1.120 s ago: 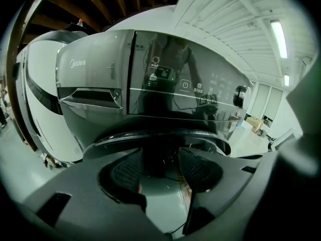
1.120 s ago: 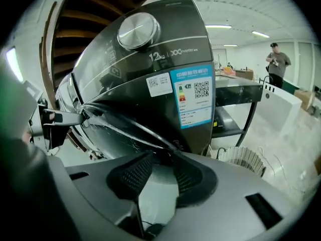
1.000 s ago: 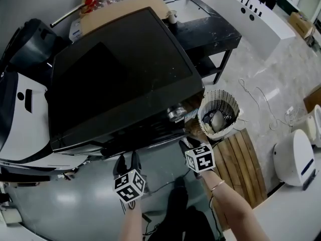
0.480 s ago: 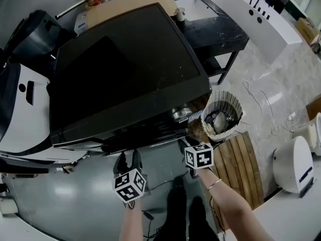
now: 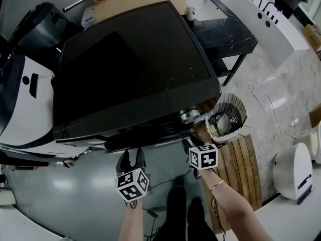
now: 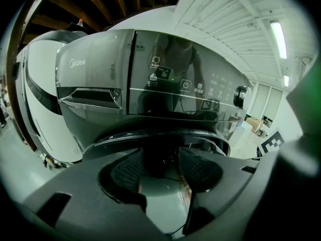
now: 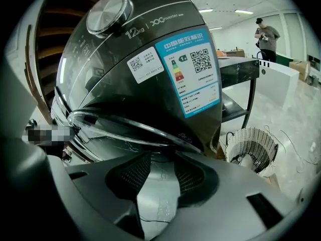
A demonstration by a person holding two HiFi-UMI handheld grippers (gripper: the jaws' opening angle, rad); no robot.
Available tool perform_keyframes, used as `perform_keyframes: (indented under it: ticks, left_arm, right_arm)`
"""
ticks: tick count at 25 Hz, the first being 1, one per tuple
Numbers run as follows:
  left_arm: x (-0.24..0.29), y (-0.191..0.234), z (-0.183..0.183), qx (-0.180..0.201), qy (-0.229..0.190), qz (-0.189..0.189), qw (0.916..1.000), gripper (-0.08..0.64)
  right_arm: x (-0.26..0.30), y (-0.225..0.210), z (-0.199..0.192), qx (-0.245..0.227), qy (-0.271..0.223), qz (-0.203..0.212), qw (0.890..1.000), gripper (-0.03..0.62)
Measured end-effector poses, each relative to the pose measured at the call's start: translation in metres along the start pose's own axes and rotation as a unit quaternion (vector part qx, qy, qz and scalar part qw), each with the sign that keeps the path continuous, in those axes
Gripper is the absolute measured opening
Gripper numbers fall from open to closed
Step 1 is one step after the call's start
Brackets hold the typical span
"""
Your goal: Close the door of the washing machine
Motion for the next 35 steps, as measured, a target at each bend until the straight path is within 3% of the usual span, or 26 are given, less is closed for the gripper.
perform_keyframes:
  ticks: [19, 35]
  left_arm:
    - [-0.024, -0.014, -0.009, -0.01, 0.006, -0.015, 0.9998, 0.223]
    - [-0.137, -0.072, -0.03, 0.006, -0.011, -0.022, 0.9997, 0.061]
  right_arm:
    - [-0.043, 0.015, -0.006, -0.023, -0.026, 0.0, 0.999, 0.14]
    - [-0.201, 0.036, -0.031, -0.036, -0.104, 0.04, 0.993, 0.057]
Point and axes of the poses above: the fingertips, and each gripper's own axes: x forward along the fingers, y to its left, z out of its top, the point moved 10 cm from there along -x, backward along the fingers, and after that the axes turned 13 degrees about -z, right-handed, at the moved point
